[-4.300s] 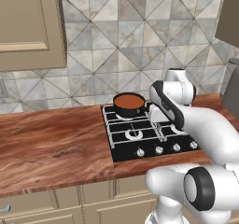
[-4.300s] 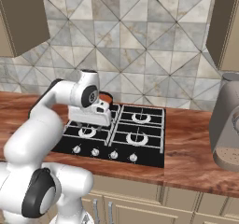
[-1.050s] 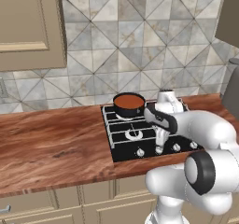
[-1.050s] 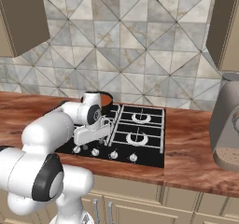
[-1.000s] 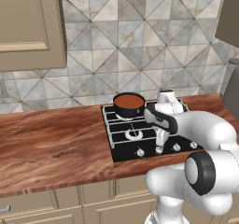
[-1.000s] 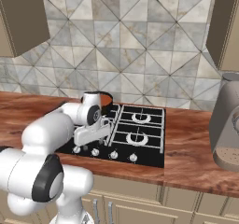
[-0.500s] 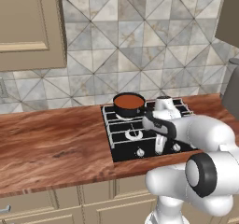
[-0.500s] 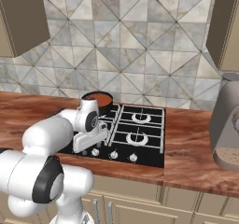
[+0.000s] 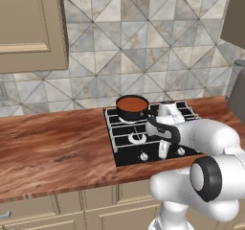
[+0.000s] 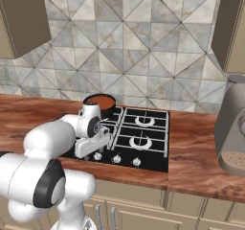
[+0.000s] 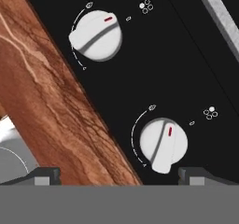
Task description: Wait until the marinara sauce is simmered to a deep red color and then turn off the stove.
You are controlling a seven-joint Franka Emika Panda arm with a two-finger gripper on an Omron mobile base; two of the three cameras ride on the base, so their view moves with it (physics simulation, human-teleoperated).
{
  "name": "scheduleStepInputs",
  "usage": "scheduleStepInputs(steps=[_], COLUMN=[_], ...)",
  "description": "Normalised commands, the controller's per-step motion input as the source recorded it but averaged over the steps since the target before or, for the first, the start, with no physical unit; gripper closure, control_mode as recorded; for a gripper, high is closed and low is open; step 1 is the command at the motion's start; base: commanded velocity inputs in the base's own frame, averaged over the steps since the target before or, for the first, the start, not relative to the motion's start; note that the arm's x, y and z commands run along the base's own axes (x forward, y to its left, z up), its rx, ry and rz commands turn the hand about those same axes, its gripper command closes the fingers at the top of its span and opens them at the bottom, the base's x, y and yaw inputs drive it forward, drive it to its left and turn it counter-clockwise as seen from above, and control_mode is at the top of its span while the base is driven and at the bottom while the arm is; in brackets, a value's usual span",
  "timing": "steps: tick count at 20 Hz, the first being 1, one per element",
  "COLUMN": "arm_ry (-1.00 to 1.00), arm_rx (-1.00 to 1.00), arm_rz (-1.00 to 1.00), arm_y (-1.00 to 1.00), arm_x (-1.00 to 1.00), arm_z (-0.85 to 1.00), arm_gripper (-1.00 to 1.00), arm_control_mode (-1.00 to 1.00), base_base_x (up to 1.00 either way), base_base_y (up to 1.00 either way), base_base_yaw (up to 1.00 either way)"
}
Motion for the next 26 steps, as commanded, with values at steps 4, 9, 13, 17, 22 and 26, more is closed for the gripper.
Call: scheduleStepInputs(steps=[4, 9, 13, 17, 22, 26], arm_ry=[-0.03, -0.06, -0.05, -0.03, -0.02, 0.00], arm_rx=[0.00, 0.00, 0.00, 0.00, 0.00, 0.00], arm_rz=[0.00, 0.00, 0.00, 0.00, 0.00, 0.00], arm_y=[0.00, 0.00, 0.00, 0.00, 0.00, 0.00], arm_x=[0.06, 0.09, 0.20, 0.22, 0.14, 0.06], arm_z=[-0.14, -0.16, -0.14, -0.13, -0.14, -0.10], arm_gripper=[-1.00, -1.00, -1.00, -1.00, -1.00, -1.00], arm_control_mode=[-1.00, -1.00, -1.00, -1.00, -1.00, -1.00], base_base_x=[0.00, 0.00, 0.00, 0.00, 0.00, 0.00], base_base_y=[0.00, 0.00, 0.00, 0.00, 0.00, 0.00], base_base_yaw=[0.00, 0.00, 0.00, 0.00, 0.00, 0.00])
